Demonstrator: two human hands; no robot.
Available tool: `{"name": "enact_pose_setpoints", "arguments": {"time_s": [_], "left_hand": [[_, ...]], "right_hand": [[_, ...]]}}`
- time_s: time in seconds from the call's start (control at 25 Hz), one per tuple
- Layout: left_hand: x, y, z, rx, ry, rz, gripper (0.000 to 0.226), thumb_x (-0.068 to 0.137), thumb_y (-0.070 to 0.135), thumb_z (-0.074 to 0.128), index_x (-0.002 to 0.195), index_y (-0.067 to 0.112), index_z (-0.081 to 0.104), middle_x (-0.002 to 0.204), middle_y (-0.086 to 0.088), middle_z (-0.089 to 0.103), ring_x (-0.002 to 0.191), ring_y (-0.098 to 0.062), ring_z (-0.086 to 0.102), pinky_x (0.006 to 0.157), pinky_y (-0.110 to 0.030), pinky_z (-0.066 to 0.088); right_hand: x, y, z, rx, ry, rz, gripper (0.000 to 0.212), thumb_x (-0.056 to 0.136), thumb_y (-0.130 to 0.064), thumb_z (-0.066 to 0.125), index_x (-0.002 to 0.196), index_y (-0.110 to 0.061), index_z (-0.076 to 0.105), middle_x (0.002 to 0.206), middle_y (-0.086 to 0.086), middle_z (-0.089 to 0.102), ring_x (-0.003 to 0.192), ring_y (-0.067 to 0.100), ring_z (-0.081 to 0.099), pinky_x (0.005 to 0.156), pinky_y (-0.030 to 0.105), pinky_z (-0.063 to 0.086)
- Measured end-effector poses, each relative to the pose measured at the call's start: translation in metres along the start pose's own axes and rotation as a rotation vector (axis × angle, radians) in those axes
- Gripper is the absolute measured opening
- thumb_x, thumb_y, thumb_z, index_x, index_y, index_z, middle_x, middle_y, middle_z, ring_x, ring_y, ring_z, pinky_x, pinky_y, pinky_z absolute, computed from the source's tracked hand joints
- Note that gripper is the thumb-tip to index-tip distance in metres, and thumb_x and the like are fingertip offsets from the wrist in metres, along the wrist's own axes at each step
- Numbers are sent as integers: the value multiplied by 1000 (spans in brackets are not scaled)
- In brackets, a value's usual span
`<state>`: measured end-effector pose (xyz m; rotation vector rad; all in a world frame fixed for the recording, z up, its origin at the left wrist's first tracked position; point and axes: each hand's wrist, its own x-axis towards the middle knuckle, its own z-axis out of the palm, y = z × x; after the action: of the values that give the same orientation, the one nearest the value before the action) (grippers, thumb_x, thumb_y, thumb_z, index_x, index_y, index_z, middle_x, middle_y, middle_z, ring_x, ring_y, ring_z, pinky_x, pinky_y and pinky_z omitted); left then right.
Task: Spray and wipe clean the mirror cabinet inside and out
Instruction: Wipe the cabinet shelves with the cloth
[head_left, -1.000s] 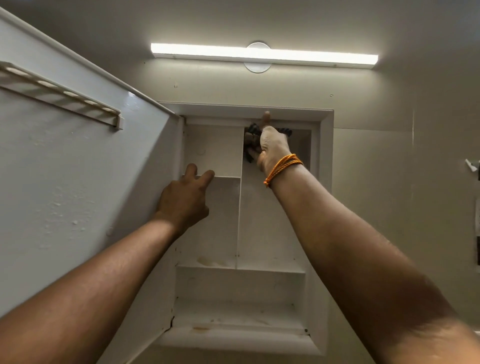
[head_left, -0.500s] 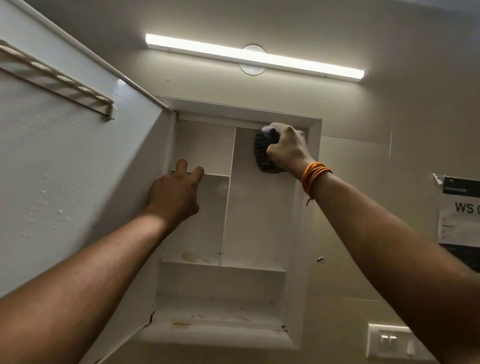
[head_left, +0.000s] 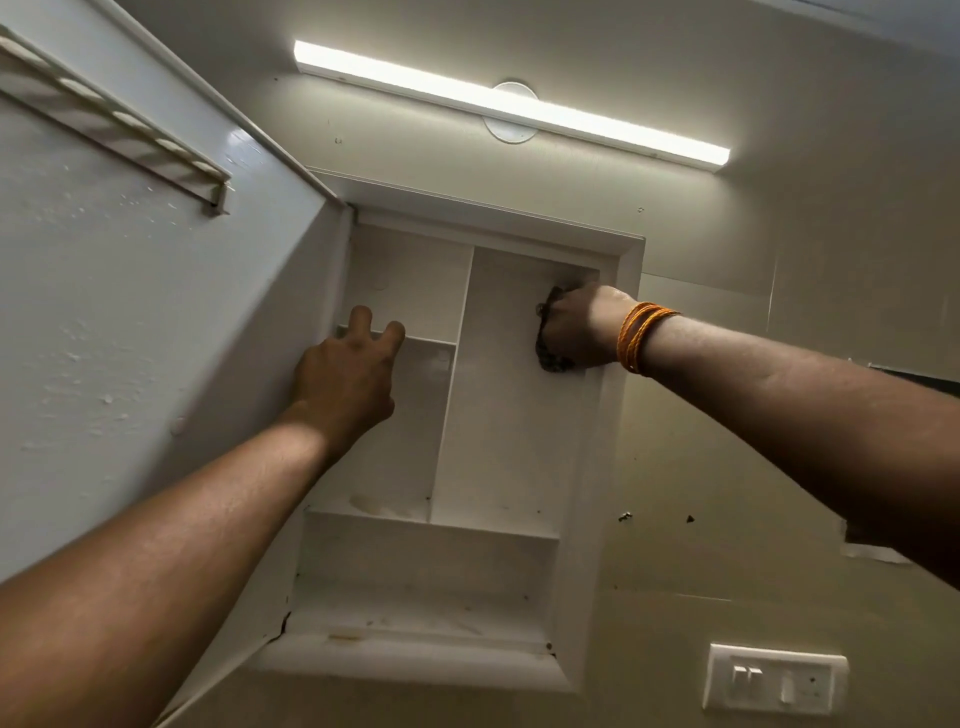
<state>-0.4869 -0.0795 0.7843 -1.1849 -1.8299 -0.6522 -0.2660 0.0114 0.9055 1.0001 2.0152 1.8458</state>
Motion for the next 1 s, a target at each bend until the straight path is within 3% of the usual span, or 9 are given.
{"name": "enact_pose_setpoints", "arguments": {"time_s": [0.12, 0.2, 0.28, 0.36, 0.44, 0.52, 0.68, 0.8, 1.0], "left_hand": [[0, 0, -1, 1, 4, 4, 65, 76, 14, 70, 134, 21, 41, 127, -15, 39, 82, -39, 63, 59, -35, 41], [0, -2, -1, 1, 4, 10, 65, 76, 12, 70, 134, 21, 41, 126, -15, 40, 81, -39, 63, 59, -35, 40], [0, -3, -2, 4, 4, 20, 66, 75, 12, 70, 133, 20, 41, 126, -15, 40, 81, -40, 63, 59, -35, 40], [-1, -3, -2, 4, 1, 29, 66, 75, 11, 70, 133, 20, 41, 125, -15, 40, 81, -40, 63, 59, -35, 40], [0, -4, -3, 5, -4, 39, 65, 75, 11, 70, 133, 19, 41, 125, -16, 40, 82, -40, 63, 60, -35, 42], [0, -6, -5, 6, -11, 49, 66, 75, 11, 70, 133, 18, 41, 125, -17, 41, 83, -41, 63, 62, -36, 43], [-1, -9, -8, 7, -25, 77, 64, 75, 11, 71, 132, 17, 43, 126, -18, 42, 81, -39, 62, 60, -35, 42], [-1, -10, -7, 3, -27, 92, 63, 76, 10, 70, 132, 16, 43, 126, -19, 42, 76, -37, 58, 58, -35, 40], [2, -14, -6, -21, -31, 115, 60, 77, 10, 69, 131, 16, 43, 126, -19, 42, 68, -28, 42, 59, -35, 45]], "right_hand": [[6, -6, 0, 148, -12, 121, 34, 96, -37, 55, 116, -13, 70, 112, 8, 70, 101, 29, 68, 74, 34, 56], [8, -15, 7, 205, 64, 224, 37, 94, -44, 52, 108, -16, 72, 106, 6, 69, 101, 28, 64, 74, 34, 51], [5, -30, 14, 205, 135, 348, 39, 93, -46, 52, 106, -17, 74, 111, 9, 67, 112, 35, 56, 92, 46, 48], [2, -48, 24, 197, 176, 425, 43, 90, -46, 52, 111, -16, 74, 130, 19, 60, 129, 45, 44, 108, 58, 37], [-3, -67, 31, 217, 196, 397, 50, 90, -47, 49, 120, -14, 71, 147, 24, 49, 140, 50, 31, 115, 63, 26], [-10, -87, 35, 217, 170, 329, 56, 90, -47, 43, 126, -13, 68, 149, 23, 49, 144, 49, 27, 119, 63, 18], [-26, -130, 47, 295, 134, 177, 58, 85, -44, 37, 117, -14, 74, 130, 13, 65, 136, 41, 38, 118, 59, 17], [-40, -165, 54, 353, 110, 89, 55, 85, -39, 38, 118, -12, 73, 130, 12, 67, 136, 37, 41, 118, 57, 18], [-47, -191, 55, 466, 33, 76, 47, 88, -31, 37, 103, -13, 77, 109, 5, 73, 121, 32, 53, 116, 53, 21]]}}
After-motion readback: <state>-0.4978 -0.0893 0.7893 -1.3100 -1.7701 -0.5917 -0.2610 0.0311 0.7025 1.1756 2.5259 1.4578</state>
